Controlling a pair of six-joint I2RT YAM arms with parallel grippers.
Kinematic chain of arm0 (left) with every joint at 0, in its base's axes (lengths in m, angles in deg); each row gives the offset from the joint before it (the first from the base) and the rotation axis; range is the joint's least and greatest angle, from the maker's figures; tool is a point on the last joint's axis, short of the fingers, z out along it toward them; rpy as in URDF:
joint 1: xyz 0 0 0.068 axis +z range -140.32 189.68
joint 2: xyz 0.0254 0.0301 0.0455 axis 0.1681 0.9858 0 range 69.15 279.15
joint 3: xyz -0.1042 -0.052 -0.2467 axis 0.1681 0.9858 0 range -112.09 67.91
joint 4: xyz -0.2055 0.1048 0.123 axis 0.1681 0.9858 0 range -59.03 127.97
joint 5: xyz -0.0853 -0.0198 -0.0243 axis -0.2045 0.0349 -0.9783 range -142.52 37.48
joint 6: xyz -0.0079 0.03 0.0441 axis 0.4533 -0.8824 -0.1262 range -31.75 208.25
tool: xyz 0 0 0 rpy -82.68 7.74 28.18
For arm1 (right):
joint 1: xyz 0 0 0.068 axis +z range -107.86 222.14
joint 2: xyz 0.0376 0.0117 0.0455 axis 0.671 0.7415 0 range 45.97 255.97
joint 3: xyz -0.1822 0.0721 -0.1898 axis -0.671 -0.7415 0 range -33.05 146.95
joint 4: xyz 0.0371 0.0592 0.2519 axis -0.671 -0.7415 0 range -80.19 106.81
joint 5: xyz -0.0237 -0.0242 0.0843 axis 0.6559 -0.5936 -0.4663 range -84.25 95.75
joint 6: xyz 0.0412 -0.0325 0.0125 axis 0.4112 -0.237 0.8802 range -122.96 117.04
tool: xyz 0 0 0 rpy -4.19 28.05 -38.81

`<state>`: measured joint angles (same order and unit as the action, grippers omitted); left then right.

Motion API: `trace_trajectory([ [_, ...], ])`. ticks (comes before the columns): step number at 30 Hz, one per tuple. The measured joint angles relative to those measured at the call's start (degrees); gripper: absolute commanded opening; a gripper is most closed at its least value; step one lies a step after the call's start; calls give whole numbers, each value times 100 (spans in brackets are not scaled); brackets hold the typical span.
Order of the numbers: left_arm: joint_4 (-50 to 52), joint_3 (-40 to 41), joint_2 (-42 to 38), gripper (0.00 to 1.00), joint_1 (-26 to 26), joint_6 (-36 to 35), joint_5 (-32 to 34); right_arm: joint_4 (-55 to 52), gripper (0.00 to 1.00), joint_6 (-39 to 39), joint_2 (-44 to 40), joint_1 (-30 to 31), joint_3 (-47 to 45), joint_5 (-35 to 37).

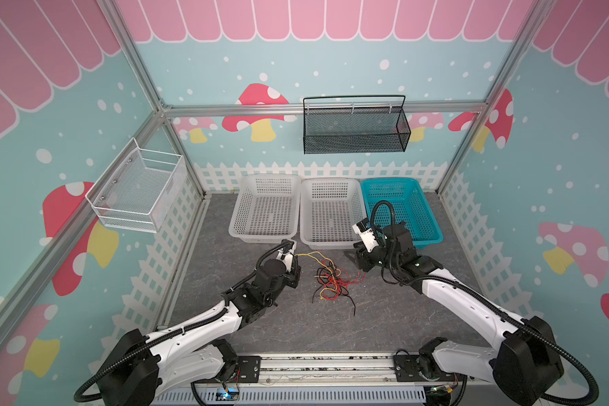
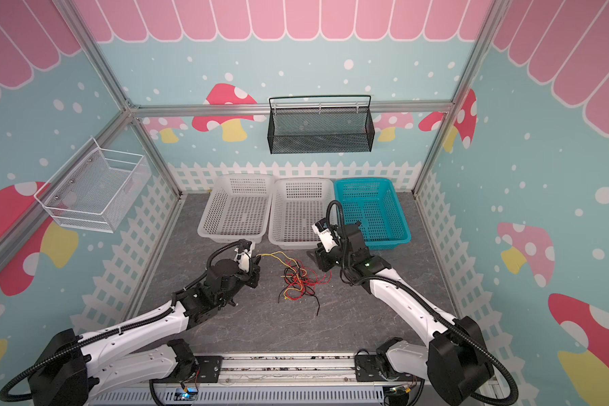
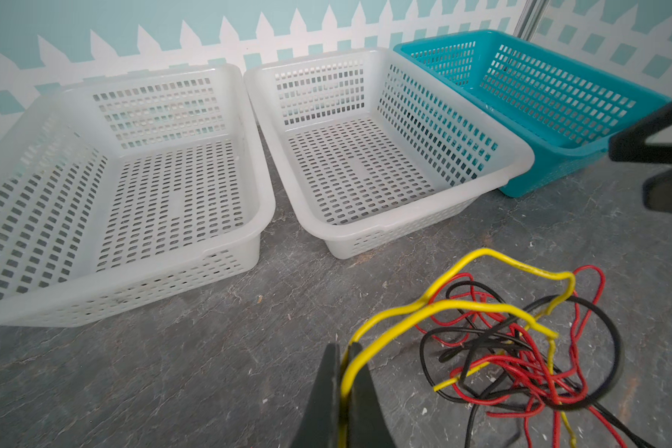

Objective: Untangle and sort cables by color
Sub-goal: Untie the cable.

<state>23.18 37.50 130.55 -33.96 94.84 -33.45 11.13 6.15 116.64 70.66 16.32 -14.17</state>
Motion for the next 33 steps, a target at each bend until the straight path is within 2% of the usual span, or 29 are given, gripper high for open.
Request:
trace_trajectory([
  [7,-155,-74,50,0,-7,-149,2,254,50,-96,525,269,487,-654],
  [9,-223,-83,63,0,-7,-192,2,254,49,-122,678,352,568,-726],
  [13,-319,-83,105,0,-7,-280,0,234,40,-170,960,507,678,-796],
  [17,-372,-83,127,0,-7,-367,-2,199,39,-186,1241,647,844,-734],
  [20,-409,-83,127,0,-7,-426,-55,186,29,-168,1456,726,984,-645],
  [24,-501,-83,127,0,-11,-476,-142,177,0,-179,1690,789,1163,-560],
  [26,-553,-83,127,0,7,-492,-96,155,0,-120,1757,800,1250,-520],
  [28,-599,-81,127,8,7,-490,-59,181,0,-103,1757,811,1270,-514],
  [31,-660,-70,127,35,-2,-514,-42,238,0,-28,1757,828,1270,-490],
  [33,-719,-50,116,45,-11,-487,-59,284,0,52,1742,835,1270,-442],
])
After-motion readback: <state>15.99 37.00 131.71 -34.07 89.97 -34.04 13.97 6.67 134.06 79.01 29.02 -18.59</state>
